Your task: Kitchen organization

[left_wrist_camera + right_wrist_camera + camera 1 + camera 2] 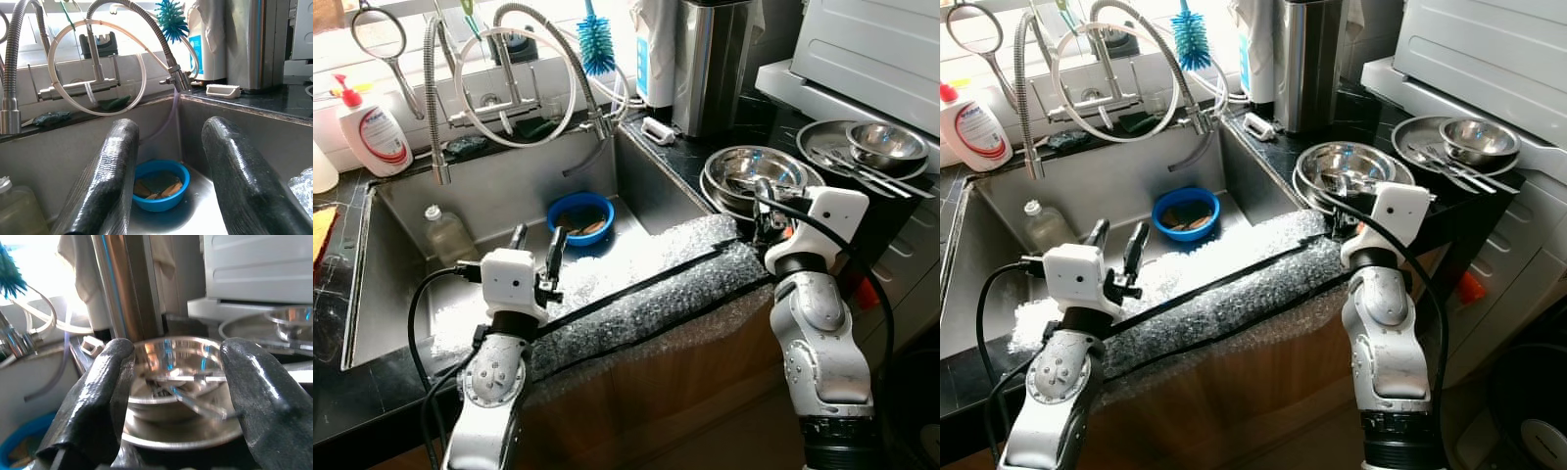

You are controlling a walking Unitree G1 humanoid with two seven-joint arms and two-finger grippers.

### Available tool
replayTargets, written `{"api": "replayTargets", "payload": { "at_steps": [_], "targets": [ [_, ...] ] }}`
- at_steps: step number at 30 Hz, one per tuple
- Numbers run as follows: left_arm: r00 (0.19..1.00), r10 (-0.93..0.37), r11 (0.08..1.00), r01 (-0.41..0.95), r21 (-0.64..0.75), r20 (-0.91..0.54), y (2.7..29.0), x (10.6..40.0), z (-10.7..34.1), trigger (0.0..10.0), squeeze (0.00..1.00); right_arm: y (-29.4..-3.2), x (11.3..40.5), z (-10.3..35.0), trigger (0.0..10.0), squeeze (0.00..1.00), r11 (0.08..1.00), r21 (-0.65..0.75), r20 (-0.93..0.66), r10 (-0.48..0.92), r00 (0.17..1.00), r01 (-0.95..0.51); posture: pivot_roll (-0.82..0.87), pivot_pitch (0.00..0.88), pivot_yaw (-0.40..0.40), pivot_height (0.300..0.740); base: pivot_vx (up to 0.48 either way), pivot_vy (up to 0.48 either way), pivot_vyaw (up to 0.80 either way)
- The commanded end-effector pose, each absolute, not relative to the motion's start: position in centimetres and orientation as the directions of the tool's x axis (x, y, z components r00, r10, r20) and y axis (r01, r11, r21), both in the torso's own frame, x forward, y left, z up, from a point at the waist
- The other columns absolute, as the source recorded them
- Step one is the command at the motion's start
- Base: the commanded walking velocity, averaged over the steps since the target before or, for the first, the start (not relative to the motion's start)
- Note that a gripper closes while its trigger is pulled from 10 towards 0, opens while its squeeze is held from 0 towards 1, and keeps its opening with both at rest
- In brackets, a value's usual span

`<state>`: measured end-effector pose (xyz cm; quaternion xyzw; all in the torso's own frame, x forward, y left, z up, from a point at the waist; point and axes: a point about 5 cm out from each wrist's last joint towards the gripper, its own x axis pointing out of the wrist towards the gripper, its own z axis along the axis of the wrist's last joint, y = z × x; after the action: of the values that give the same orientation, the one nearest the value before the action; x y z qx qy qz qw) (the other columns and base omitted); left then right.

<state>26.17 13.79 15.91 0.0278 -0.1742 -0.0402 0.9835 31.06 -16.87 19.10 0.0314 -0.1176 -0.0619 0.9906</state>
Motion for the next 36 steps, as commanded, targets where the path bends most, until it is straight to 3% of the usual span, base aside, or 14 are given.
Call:
{"api": "replayTargets", "payload": {
  "at_steps": [1, 5, 8, 15, 22, 36],
  "targets": [
    [0.932, -0.095, 0.994, 0.068, 0.090, 0.350, 13.8, 26.3, 16.0, 10.0, 0.00, -16.5, 30.9, 20.5, 10.0, 0.00, 0.991, 0.085, 0.298, -0.120, 0.947, 0.099, -0.21, 0.000, 0.084, 0.740, 0.000, 0.000, 0.00],
    [0.932, -0.094, 0.994, 0.067, 0.090, 0.351, 13.8, 26.3, 16.0, 10.0, 0.00, -16.5, 30.6, 21.1, 10.0, 0.00, 0.989, 0.111, 0.334, -0.131, 0.934, 0.099, -0.21, 0.000, 0.084, 0.740, 0.000, 0.000, 0.00],
    [0.932, -0.094, 0.994, 0.067, 0.090, 0.349, 13.8, 26.3, 16.0, 10.0, 0.00, -17.1, 30.3, 22.0, 10.0, 0.00, 0.950, 0.291, 0.335, -0.215, 0.917, 0.116, -0.21, 0.000, 0.084, 0.740, 0.000, 0.000, 0.00],
    [0.932, -0.093, 0.994, 0.067, 0.088, 0.349, 13.8, 26.3, 16.0, 10.0, 0.00, -18.5, 29.8, 21.7, 10.0, 0.00, 0.899, 0.411, 0.293, -0.285, 0.913, 0.149, -0.21, 0.000, 0.082, 0.740, 0.000, 0.000, 0.00],
    [0.932, -0.097, 0.994, 0.070, 0.089, 0.348, 13.7, 26.4, 16.0, 10.0, 0.00, -20.3, 29.5, 20.9, 10.0, 0.00, 0.839, 0.504, 0.236, -0.364, 0.901, 0.207, -0.21, 0.000, 0.082, 0.740, 0.000, 0.000, 0.00],
    [0.933, -0.097, 0.993, 0.070, 0.091, 0.346, 13.8, 26.3, 15.9, 10.0, 0.00, -20.3, 29.6, 20.2, 10.0, 0.00, 0.806, 0.555, 0.191, -0.365, 0.911, 0.206, -0.21, 0.000, 0.085, 0.740, 0.000, 0.000, 0.00]
  ]
}}
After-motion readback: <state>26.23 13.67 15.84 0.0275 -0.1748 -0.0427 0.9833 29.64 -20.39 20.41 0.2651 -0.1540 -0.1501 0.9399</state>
